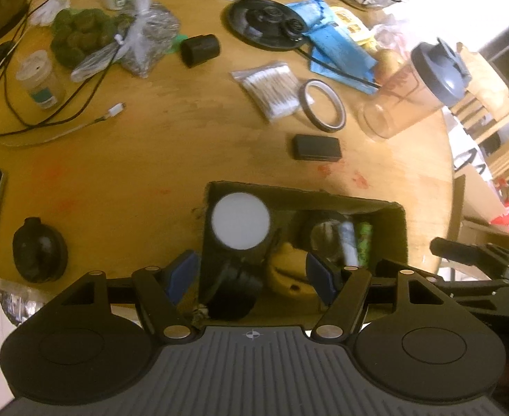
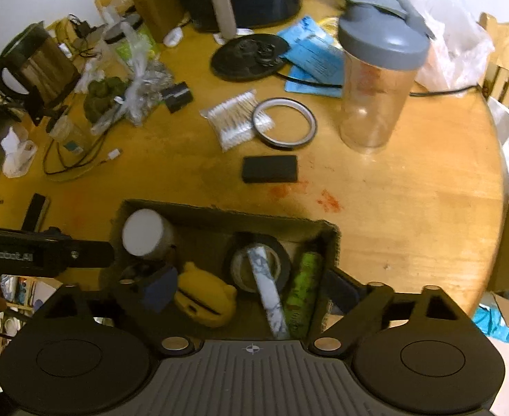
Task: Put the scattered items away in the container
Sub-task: 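Lower the toy and strip into the box and open both grippers, then withdraw both grippers up from the box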
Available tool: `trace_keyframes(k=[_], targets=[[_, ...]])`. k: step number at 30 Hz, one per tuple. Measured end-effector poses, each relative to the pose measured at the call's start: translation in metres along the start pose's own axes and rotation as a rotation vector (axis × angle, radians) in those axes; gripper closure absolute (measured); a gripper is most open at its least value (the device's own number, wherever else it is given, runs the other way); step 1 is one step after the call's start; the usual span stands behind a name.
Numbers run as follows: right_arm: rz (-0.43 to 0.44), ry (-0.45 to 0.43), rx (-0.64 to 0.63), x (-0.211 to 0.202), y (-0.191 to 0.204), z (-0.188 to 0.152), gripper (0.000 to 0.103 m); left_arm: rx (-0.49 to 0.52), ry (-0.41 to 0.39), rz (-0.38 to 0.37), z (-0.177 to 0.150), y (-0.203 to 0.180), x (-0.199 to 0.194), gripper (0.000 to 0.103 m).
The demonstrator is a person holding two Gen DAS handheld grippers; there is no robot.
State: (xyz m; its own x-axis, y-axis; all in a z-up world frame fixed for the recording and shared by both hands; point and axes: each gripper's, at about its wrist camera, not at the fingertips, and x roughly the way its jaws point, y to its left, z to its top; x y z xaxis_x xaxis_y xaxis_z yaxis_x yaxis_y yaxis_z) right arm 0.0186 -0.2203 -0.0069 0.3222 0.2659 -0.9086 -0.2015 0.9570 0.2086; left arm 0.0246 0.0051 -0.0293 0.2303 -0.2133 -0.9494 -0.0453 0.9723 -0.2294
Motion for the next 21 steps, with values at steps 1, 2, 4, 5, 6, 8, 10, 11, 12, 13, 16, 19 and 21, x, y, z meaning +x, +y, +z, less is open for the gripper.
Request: trace_keyframes(k=[1, 2, 4, 5, 6, 8, 10, 11, 12, 13, 16, 19, 21], targets=[[0.005, 0.005, 0.000, 0.000, 0.001, 0.001, 0.007, -0.006, -0.001, 0.002, 0.000, 0.002, 0.000, 0.035], [0.007, 0.010, 0.002, 0.000, 0.002, 0.002, 0.005, -0.010, -0.003, 0.001, 0.000, 0.003, -0.001, 0.035], [0.011, 0.020, 0.004, 0.001, 0.004, 0.003, 0.004, -0.017, -0.007, 0.002, 0.001, 0.005, -0.002, 0.035], [0.016, 0.023, 0.003, 0.000, 0.005, 0.004, 0.004, -0.019, -0.009, 0.002, 0.001, 0.006, -0.003, 0.035], [0.022, 0.024, 0.003, 0.000, 0.005, 0.004, 0.003, -0.023, -0.011, 0.002, 0.001, 0.007, -0.003, 0.035], [0.031, 0.024, -0.002, -0.001, 0.008, 0.005, 0.003, -0.031, -0.014, 0.003, 0.001, 0.009, -0.004, 0.035], [0.034, 0.021, -0.017, -0.003, 0.012, 0.007, 0.000, -0.038, -0.016, 0.006, 0.002, 0.010, -0.004, 0.035], [0.035, 0.019, -0.027, -0.005, 0.014, 0.008, 0.000, -0.041, -0.016, 0.010, 0.002, 0.011, -0.004, 0.035], [0.036, 0.016, -0.038, -0.006, 0.017, 0.010, 0.000, -0.044, -0.016, 0.013, 0.003, 0.012, -0.004, 0.035], [0.036, 0.016, -0.048, -0.006, 0.019, 0.011, 0.000, -0.047, -0.016, 0.017, 0.003, 0.013, -0.004, 0.035], [0.031, 0.016, -0.089, -0.008, 0.027, 0.015, 0.000, -0.059, -0.021, 0.028, 0.004, 0.016, -0.005, 0.035], [0.006, 0.011, -0.136, -0.010, 0.035, 0.018, 0.000, -0.071, -0.027, 0.039, 0.006, 0.019, -0.007, 0.035], [-0.014, 0.003, -0.160, -0.010, 0.037, 0.022, 0.000, -0.078, -0.029, 0.042, 0.006, 0.021, -0.007, 0.035]])
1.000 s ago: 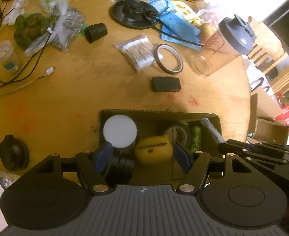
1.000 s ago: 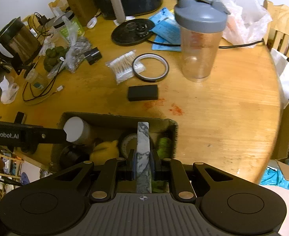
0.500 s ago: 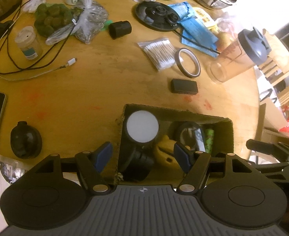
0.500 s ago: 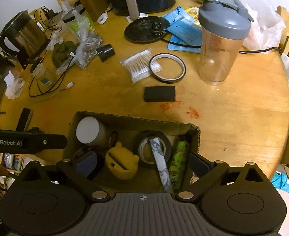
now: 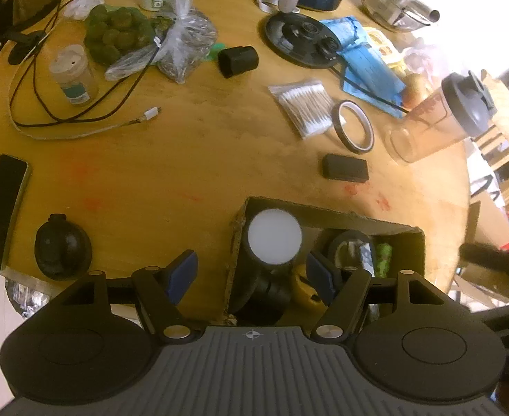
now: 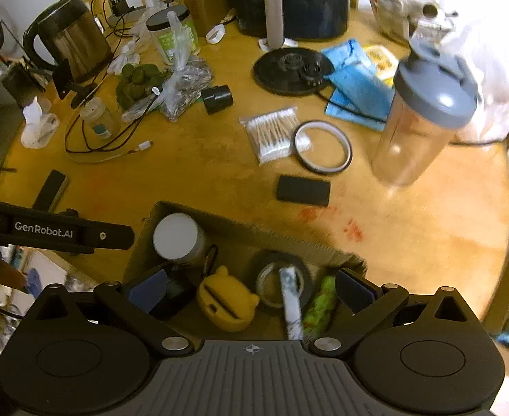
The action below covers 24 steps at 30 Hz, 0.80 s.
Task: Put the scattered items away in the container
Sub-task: 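Withdraw both grippers up from the box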
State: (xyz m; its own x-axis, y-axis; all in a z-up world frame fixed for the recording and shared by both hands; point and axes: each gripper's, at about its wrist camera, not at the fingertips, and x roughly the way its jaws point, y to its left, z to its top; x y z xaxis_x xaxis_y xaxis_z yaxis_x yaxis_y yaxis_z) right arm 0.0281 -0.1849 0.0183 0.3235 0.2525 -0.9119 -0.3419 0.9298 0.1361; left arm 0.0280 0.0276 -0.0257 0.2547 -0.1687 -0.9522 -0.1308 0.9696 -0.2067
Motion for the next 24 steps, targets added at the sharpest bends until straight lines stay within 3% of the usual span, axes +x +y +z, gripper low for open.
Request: trace_keyframes(k=[7, 13, 24], targets=[[-0.124, -0.093, -0.027, -0.021, -0.009, 0.026, 0.000, -0.010, -0.008, 0.000, 0.004, 0.001, -0.001, 0.035], [-0.225, -0.239, -0.023, -0.048, -0.018, 0.048, 0.000, -0.003, -0.020, -0.006, 0.010, -0.004, -0.003, 0.035], [-0.306, -0.387, 0.016, -0.078, -0.033, 0.072, 0.000, 0.018, -0.021, -0.014, 0.016, -0.011, -0.001, 0.034]])
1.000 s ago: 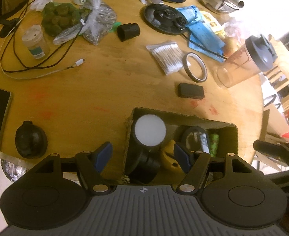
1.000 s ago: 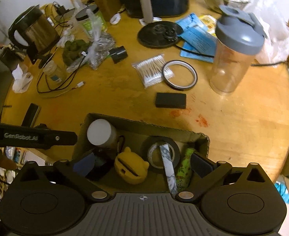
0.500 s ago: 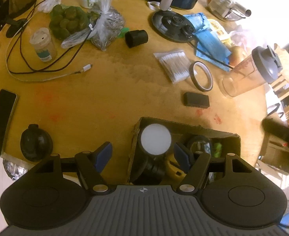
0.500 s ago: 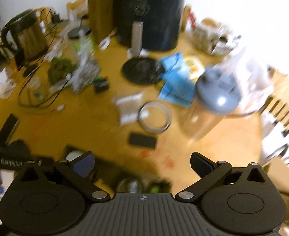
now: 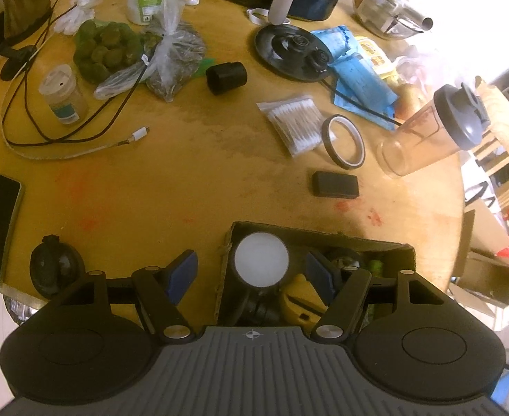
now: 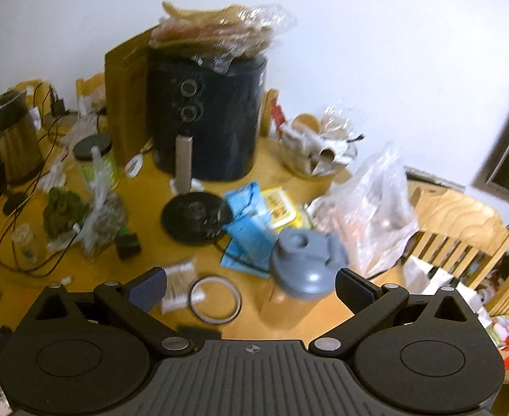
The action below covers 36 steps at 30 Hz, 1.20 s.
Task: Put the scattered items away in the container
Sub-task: 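Withdraw both grippers up from the box, then reach the left gripper toward the clear tape ring on the table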
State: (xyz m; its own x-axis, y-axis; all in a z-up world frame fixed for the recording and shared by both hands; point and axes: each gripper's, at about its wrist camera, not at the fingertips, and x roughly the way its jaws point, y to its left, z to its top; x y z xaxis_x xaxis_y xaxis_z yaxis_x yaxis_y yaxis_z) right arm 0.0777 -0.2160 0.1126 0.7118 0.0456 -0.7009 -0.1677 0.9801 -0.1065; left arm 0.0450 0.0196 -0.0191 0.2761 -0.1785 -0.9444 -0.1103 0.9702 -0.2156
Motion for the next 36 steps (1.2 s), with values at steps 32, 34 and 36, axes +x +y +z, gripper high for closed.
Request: trace_keyframes(k=[32, 34, 36], targets=[[-0.200, 0.313, 0.130, 0.088, -0.034, -0.080, 0.000, 0.034, -0.008, 0.000, 0.024, 0.000, 0.010, 0.034], [-0.250, 0.314, 0.144, 0.088, -0.040, -0.078, 0.000, 0.044, -0.007, -0.001, 0.028, -0.001, 0.013, 0.034], [-0.279, 0.319, 0.165, 0.090, -0.047, -0.077, 0.000, 0.054, -0.005, -0.002, 0.032, -0.002, 0.015, 0.034]])
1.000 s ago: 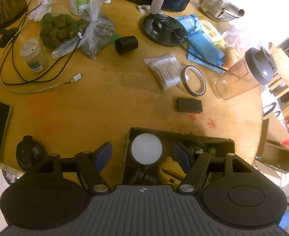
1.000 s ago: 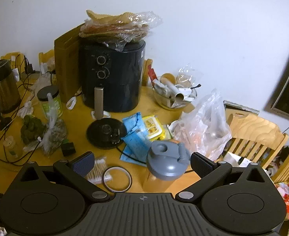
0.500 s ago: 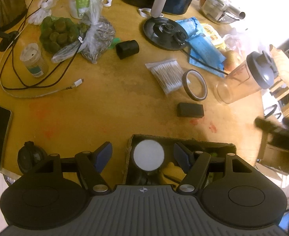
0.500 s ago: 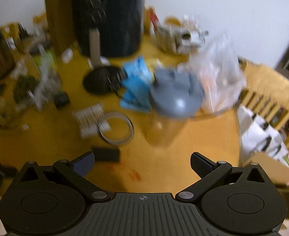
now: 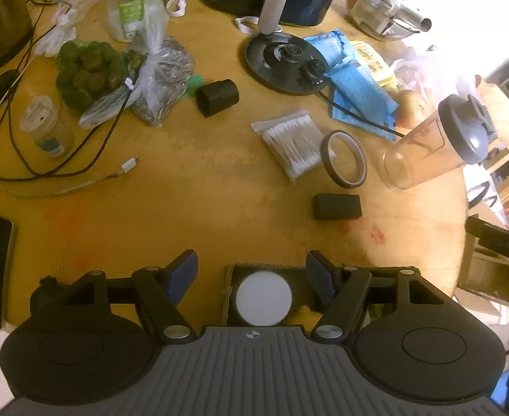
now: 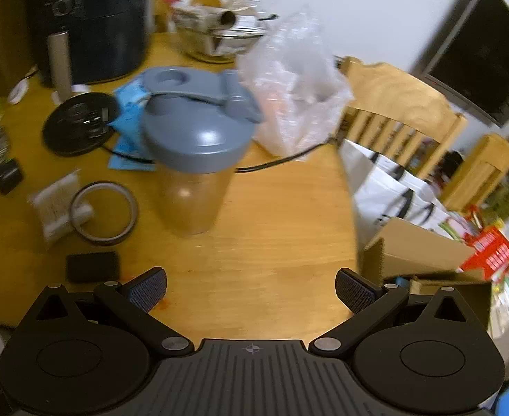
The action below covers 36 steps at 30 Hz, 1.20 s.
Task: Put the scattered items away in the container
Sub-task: 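Reach the left gripper toward the clear tape ring on the table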
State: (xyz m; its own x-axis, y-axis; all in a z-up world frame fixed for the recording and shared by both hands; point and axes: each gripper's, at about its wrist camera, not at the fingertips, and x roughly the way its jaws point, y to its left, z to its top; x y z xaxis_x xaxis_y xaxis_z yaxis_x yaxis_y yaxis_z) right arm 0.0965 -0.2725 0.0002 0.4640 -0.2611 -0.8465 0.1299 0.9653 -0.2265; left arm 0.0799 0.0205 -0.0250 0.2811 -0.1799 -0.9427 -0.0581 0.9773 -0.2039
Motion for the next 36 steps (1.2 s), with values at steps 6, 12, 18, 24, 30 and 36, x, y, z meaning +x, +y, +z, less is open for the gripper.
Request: trace_keyframes(k=[6, 12, 18, 24, 30, 36], targets=[[-0.040, 0.014, 0.065, 0.001, -0.018, 0.001, 0.000, 0.034, 0.004, -0.001, 0.012, -0.002, 0.008, 0.034], [-0.060, 0.043, 0.115, 0.003, -0.028, -0.002, 0.000, 0.068, 0.012, 0.001, 0.025, -0.005, 0.016, 0.034], [-0.069, 0.072, 0.152, 0.005, -0.035, -0.011, 0.000, 0.113, 0.019, -0.001, 0.037, -0.012, 0.025, 0.034], [-0.075, 0.091, 0.186, 0.007, -0.040, -0.018, 0.000, 0.167, 0.031, 0.016, 0.046, -0.018, 0.039, 0.034], [-0.055, 0.106, 0.213, 0.012, -0.043, -0.020, 0.000, 0.230, 0.023, 0.041, 0.055, -0.021, 0.057, 0.034], [0.032, 0.124, 0.239, 0.017, -0.041, -0.025, 0.000, 0.313, -0.009, 0.044, 0.060, -0.027, 0.082, 0.034]])
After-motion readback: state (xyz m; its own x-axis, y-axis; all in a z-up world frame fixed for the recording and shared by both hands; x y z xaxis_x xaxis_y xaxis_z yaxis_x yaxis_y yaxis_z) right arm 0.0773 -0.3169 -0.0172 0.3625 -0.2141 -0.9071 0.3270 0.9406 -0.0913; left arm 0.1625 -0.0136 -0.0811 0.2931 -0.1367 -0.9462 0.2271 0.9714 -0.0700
